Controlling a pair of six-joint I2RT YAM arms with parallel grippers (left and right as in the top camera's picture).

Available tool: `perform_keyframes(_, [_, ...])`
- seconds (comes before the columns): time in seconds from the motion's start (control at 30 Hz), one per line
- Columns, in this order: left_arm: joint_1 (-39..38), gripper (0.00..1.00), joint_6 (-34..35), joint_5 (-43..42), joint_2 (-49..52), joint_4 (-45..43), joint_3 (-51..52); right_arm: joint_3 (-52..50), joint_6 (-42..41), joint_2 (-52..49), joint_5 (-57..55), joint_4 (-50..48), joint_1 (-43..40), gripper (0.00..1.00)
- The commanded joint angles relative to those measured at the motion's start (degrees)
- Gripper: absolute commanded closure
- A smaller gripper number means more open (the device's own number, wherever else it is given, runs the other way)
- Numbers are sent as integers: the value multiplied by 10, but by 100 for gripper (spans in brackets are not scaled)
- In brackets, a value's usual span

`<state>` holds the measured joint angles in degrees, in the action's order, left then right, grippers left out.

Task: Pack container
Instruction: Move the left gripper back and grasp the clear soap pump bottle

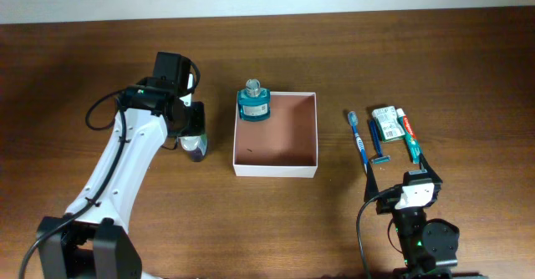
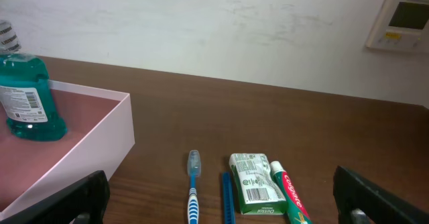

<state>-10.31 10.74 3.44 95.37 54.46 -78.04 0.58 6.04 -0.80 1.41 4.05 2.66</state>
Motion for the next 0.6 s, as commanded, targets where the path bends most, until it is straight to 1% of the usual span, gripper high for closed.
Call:
perform_keyframes(0.0, [3, 65, -1, -4, -2, 0, -3, -3, -1, 6, 3, 2, -5, 2])
perform_keyframes(0.17, [3, 65, -1, -5, -31, 6, -18, -3, -1, 6, 3, 2, -5, 2])
perform_keyframes(0.33, [3, 65, -1, -5, -88, 17, -21, -3, -1, 6, 3, 2, -5, 2])
perform_keyframes(0.57, [3, 65, 0, -5, -139, 30, -21, -3, 0, 6, 3, 2, -5, 2])
